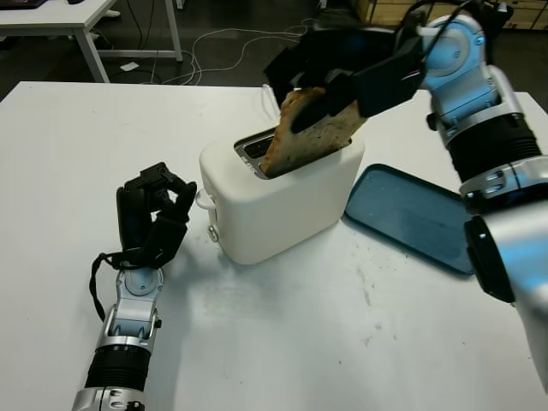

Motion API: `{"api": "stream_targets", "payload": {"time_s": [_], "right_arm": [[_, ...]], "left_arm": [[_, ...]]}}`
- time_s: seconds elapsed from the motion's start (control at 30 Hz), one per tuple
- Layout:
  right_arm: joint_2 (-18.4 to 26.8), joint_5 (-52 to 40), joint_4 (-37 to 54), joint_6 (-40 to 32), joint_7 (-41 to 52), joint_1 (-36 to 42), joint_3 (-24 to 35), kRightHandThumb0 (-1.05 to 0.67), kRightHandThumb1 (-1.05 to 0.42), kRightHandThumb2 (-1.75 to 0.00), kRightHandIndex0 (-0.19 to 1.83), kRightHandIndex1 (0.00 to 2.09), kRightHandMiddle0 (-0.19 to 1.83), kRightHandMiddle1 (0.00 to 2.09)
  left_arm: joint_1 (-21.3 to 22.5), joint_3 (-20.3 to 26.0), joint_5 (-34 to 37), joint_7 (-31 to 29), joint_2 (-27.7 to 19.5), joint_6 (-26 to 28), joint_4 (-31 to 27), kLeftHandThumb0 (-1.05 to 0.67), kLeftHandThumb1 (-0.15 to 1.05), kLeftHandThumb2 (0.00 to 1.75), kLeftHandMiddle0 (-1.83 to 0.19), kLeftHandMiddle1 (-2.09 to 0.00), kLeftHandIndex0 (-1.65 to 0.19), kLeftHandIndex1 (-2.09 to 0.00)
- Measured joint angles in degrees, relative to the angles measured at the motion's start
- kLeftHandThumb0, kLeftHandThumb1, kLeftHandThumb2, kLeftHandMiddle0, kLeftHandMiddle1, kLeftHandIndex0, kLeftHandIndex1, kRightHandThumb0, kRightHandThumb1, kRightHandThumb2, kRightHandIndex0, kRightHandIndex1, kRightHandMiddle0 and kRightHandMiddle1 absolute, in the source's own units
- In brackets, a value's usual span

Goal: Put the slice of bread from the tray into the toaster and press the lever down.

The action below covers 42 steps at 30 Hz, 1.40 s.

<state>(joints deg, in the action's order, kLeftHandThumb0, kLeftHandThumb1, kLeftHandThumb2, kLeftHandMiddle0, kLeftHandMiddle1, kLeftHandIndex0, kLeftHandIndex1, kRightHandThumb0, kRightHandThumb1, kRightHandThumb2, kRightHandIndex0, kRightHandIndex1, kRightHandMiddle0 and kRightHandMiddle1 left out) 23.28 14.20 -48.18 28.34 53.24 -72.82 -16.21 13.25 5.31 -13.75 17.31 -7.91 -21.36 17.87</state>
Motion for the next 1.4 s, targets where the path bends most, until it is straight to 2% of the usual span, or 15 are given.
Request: {"api": "stream_targets", "payload": {"time_s": [0.13, 0.27, 0.3, 0.37, 0.4, 0.43, 0.47, 0.53, 0.57, 0.67, 0.9, 1.07, 1.17, 1.23, 1.4], "right_arm": [[-0.7, 0.0, 0.16, -0.1, 1.02, 0.2, -0.18, -0.46, -0.92, -0.31, 1.19, 1.75, 0.94, 1.75], [-1.02, 0.17, 0.2, -0.09, 1.17, 0.51, -0.58, -0.57, -0.92, -0.18, 1.14, 1.75, 0.9, 1.75], [-0.94, 0.75, 0.43, -0.09, 0.89, 0.68, -0.85, -0.72, -0.92, -0.12, 1.0, 1.67, 0.82, 1.57], [-0.53, 2.48, 0.8, -0.1, 1.12, 0.69, -2.15, -0.87, -0.92, -0.13, 0.75, 1.14, 0.69, 0.96], [-0.27, 2.83, 0.81, -0.07, 1.88, 0.67, -2.85, -0.92, -0.92, -0.15, 0.61, 0.78, 0.68, 0.53], [0.03, 3.16, 0.8, 0.04, 2.72, 0.67, -3.38, -0.95, -0.92, -0.15, 0.54, 0.61, 0.67, 0.32], [0.38, 3.71, 0.79, 0.36, 3.14, 0.67, -3.92, -0.96, -0.92, -0.15, 0.46, 0.49, 0.62, 0.15], [1.0, 4.68, 0.79, 1.18, 3.14, 0.64, -4.48, -0.97, -0.92, -0.17, 0.27, 0.59, 0.58, 0.05], [1.35, 4.93, 0.78, 1.72, 2.91, 0.58, -4.58, -0.97, -0.92, -0.19, 0.15, 0.68, 0.54, 0.02], [2.04, 6.09, 0.78, 2.44, 2.33, 0.58, -4.86, -0.95, -0.92, -0.21, 0.03, 0.74, 0.5, 0.0], [3.93, 6.19, 1.64, 2.7, -0.7, 0.59, -3.91, -0.9, -0.92, -0.16, 0.02, 0.69, 0.43, 0.0], [5.02, 4.31, 3.92, 3.42, -6.36, 1.84, 0.39, -0.81, -0.92, -0.1, 0.16, 0.72, 0.5, 0.04], [5.51, 3.5, 7.36, 6.66, -16.57, 5.89, 4.82, -0.64, -0.92, -0.07, 0.4, 0.79, 0.65, 0.1], [5.9, 4.48, 10.39, 9.18, -24.86, 9.99, 7.53, -0.54, -0.92, -0.13, 0.57, 0.99, 0.78, 0.18], [6.88, 7.39, 17.59, 12.72, -41.63, 24.05, 12.71, -0.35, -0.92, -0.12, 0.65, 1.27, 0.88, 0.46]], "left_arm": [[-0.02, 0.0, 0.02, 0.0, 0.01, -0.01, 0.0, -0.99, 0.84, 0.44, -1.3, -1.5, -1.05, -1.46], [-0.04, 0.0, -0.09, 0.4, 0.01, 0.0, 0.0, -0.99, 0.85, 0.44, -1.29, -1.49, -1.05, -1.46], [-0.04, 0.0, -0.07, 0.48, 0.01, -0.01, 0.0, -0.99, 0.85, 0.43, -1.3, -1.49, -1.04, -1.46], [-0.05, -0.01, -0.04, 0.52, 0.02, -0.01, 0.0, -0.99, 0.84, 0.43, -1.3, -1.49, -1.05, -1.46], [-0.05, -0.01, -0.04, 0.52, 0.02, 0.0, 0.0, -0.99, 0.84, 0.43, -1.3, -1.49, -1.05, -1.46], [-0.05, -0.01, -0.04, 0.54, 0.02, 0.0, 0.0, -0.99, 0.84, 0.43, -1.3, -1.49, -1.05, -1.46], [-0.09, -0.01, -0.01, 0.54, 0.02, 0.0, 0.0, -0.98, 0.84, 0.43, -1.3, -1.49, -1.04, -1.46], [-0.11, -0.02, 0.15, 0.52, 0.02, -0.01, 0.0, -0.98, 0.84, 0.44, -1.29, -1.49, -1.04, -1.46], [-0.14, -0.02, 0.21, 0.52, 0.02, -0.01, 0.0, -0.98, 0.84, 0.44, -1.29, -1.5, -1.04, -1.46], [-0.19, -0.03, 0.2, 0.52, 0.02, 0.0, 0.0, -0.99, 0.84, 0.44, -1.29, -1.49, -1.04, -1.45], [-0.2, -0.02, 0.23, 0.52, 0.01, -0.13, 0.06, -0.98, 0.84, 0.44, -1.29, -1.49, -1.04, -1.45], [-0.2, -0.03, 0.22, 0.52, 0.01, -0.27, 0.26, -0.98, 0.84, 0.43, -1.3, -1.48, -1.04, -1.45], [-0.19, -0.03, 0.16, 0.52, -0.03, -0.3, 0.29, -0.98, 0.85, 0.43, -1.29, -1.48, -1.04, -1.45], [-0.19, -0.03, 0.2, 0.52, -0.03, -0.32, 0.33, -0.98, 0.84, 0.43, -1.3, -1.48, -1.05, -1.44], [-0.16, -0.01, 0.21, 0.5, -0.08, -0.26, 0.31, -0.97, 0.84, 0.43, -1.3, -1.48, -1.05, -1.44]]}}
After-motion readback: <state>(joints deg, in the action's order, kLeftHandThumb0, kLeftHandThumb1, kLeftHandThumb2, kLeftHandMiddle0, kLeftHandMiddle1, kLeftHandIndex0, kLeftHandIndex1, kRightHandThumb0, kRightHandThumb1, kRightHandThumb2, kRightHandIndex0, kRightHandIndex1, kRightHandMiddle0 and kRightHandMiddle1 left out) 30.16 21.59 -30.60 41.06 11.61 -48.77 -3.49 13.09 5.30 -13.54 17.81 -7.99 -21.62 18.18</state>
